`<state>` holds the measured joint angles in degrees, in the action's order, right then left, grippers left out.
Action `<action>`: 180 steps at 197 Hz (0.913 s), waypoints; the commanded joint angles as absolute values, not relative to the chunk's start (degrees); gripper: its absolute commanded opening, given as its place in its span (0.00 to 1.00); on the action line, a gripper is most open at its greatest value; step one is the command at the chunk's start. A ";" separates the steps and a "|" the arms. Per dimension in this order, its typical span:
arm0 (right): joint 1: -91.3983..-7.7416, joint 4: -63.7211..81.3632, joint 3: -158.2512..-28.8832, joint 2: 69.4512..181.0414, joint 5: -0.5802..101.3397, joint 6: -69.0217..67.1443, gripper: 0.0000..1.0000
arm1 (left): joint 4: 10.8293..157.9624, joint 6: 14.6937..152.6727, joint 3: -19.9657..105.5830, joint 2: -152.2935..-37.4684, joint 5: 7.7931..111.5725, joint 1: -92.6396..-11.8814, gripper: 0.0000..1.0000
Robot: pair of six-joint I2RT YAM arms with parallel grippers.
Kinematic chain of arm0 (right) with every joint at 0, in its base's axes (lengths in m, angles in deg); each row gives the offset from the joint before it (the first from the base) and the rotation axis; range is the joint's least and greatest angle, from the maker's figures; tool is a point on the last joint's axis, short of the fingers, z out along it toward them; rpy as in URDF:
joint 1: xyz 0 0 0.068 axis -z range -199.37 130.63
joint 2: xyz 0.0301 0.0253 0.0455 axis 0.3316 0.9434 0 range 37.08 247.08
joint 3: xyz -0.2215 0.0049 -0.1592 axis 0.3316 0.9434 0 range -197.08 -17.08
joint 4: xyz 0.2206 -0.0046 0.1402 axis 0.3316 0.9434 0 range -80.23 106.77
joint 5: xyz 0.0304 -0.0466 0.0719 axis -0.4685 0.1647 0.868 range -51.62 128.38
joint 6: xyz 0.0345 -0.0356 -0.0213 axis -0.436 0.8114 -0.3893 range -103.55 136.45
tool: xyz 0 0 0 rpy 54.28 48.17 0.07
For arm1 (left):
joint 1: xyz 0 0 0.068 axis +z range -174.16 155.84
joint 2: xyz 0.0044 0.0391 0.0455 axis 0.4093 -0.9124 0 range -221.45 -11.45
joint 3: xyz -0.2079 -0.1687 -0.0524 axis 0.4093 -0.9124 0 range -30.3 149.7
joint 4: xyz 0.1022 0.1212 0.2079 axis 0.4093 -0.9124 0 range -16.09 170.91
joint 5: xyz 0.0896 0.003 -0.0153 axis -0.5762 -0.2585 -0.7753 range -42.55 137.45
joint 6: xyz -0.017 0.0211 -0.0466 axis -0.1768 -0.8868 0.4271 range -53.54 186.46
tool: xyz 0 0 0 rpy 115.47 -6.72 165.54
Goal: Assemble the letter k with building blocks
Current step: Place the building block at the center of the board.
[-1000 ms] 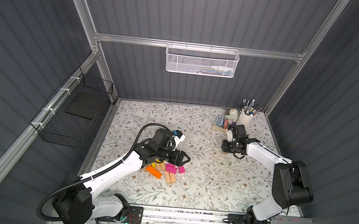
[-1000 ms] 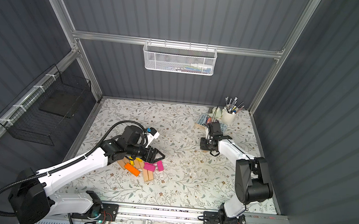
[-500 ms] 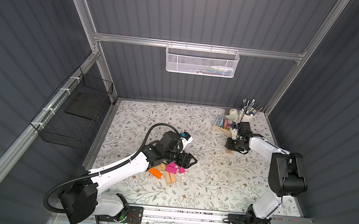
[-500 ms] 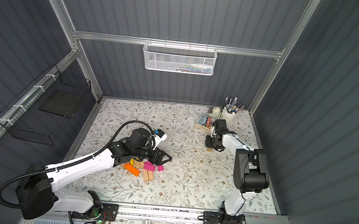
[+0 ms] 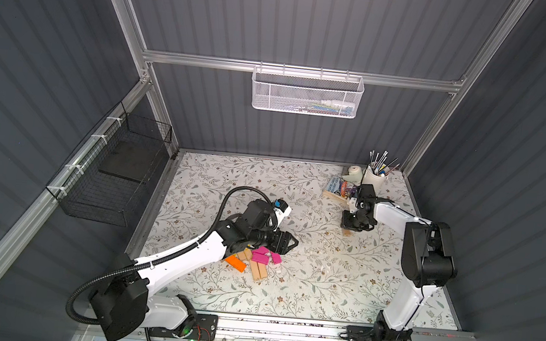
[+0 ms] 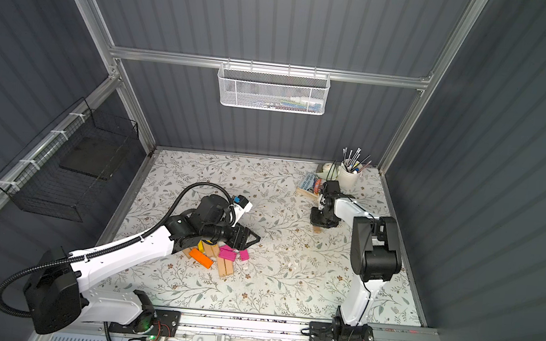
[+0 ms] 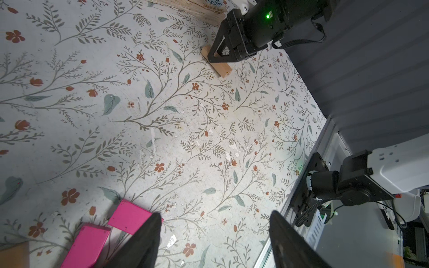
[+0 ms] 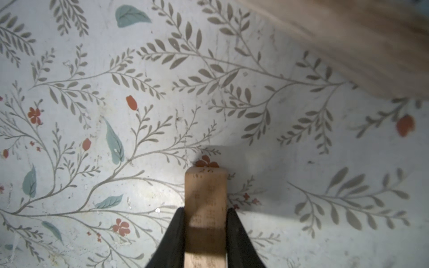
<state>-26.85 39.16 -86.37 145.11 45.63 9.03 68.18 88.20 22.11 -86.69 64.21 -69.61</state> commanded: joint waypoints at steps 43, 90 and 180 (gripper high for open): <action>-27.11 42.50 -87.58 146.15 44.74 9.02 0.33 | 67.80 88.86 23.41 -86.15 63.09 -69.86 0.75; -27.11 42.26 -87.32 145.69 44.82 9.07 0.39 | 67.17 88.81 23.58 -86.16 62.33 -69.86 0.75; -32.45 36.39 -78.31 123.73 41.94 -3.08 0.49 | 49.25 100.19 26.89 -84.49 33.33 -69.69 0.59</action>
